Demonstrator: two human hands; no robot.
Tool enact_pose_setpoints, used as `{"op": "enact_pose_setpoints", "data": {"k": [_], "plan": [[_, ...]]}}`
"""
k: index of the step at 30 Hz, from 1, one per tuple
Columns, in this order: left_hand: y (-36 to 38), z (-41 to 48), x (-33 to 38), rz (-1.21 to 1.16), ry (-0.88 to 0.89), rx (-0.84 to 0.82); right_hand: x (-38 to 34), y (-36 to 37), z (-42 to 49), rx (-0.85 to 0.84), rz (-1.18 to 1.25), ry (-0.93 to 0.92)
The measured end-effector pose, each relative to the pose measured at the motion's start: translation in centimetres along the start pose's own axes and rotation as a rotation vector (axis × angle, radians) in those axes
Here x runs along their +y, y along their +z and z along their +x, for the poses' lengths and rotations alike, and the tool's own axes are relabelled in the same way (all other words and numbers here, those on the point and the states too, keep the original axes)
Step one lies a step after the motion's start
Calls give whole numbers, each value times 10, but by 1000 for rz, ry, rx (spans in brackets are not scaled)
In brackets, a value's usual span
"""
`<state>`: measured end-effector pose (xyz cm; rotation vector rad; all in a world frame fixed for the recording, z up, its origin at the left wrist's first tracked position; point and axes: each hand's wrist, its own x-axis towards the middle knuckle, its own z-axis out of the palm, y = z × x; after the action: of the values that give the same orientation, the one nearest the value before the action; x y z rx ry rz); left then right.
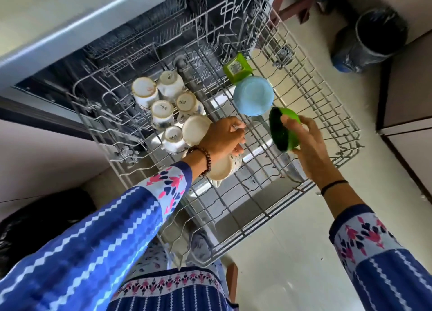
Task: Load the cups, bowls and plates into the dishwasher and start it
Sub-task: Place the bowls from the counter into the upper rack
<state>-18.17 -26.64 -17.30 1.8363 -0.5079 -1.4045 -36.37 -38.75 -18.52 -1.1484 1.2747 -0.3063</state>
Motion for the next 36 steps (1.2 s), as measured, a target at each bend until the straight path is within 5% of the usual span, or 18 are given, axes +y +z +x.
{"op": "enact_pose_setpoints", "data": {"k": [8,12,21,30,36], "plan": [[-4,13,-9,-9,8,28,-7,29,41,167,-823,-589],[-2,15,-9,-26,4,33,-10,26,57,181,-1050,-633],[24,16,5,-237,-27,35,-4,18,47,265,-1003,-757],[42,20,41,-738,-351,6,2,9,22,197,-929,-983],[38,15,28,-639,-295,2,1,-13,8,8,-831,-795]]}}
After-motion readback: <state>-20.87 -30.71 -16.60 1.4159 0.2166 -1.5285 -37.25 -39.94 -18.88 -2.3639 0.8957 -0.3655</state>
